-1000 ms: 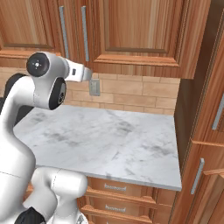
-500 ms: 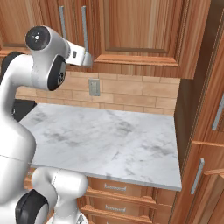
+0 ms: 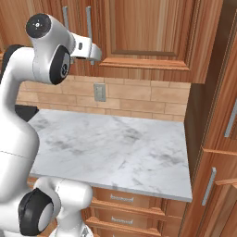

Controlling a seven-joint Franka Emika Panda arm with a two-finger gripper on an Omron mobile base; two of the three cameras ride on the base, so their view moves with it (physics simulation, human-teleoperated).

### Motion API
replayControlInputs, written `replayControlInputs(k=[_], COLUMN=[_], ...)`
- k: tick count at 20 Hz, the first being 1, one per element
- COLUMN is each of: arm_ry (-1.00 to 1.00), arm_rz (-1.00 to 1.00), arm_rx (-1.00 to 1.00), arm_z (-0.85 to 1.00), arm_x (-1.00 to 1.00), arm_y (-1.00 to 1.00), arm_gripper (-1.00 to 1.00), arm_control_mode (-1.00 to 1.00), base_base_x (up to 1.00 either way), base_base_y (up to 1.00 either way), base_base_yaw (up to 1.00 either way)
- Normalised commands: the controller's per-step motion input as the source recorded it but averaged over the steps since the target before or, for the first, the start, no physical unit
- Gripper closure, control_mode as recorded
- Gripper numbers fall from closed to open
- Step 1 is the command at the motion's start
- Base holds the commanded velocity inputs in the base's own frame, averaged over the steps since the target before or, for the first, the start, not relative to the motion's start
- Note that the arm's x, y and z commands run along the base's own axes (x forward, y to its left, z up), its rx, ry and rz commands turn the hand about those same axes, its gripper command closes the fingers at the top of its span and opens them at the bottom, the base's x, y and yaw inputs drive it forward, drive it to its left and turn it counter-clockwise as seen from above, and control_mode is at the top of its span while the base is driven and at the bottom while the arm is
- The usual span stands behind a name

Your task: Move the oil and vinegar bottle and shaker from the cabinet to the dining counter.

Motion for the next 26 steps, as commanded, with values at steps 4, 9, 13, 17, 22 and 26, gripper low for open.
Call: replayControlInputs(k=[4,9,13,17,22,26], arm_ry=[0.0,0.0,0.0,0.0,0.0,0.0], arm_rz=[0.0,0.0,0.0,0.0,0.0,0.0], arm_rx=[-0.08,0.0,0.0,0.0,0.0,0.0], arm_z=[0.0,0.03,0.01,0.0,0.0,0.0], arm_x=[0.35,0.4,0.44,0.43,0.42,0.41], arm_y=[-0.15,-0.12,-0.02,0.02,0.05,0.0], arm_gripper=[-1.0,-1.0,-1.0,-1.0,-1.0,-1.0], arm_control_mode=[-1.0,-1.0,-1.0,-1.0,-1.0,-1.0], base_base_x=[0.0,0.0,0.0,0.0,0.0,0.0], base_base_y=[0.0,0.0,0.0,0.0,0.0,0.0], base_base_yaw=[0.0,0.0,0.0,0.0,0.0,0.0])
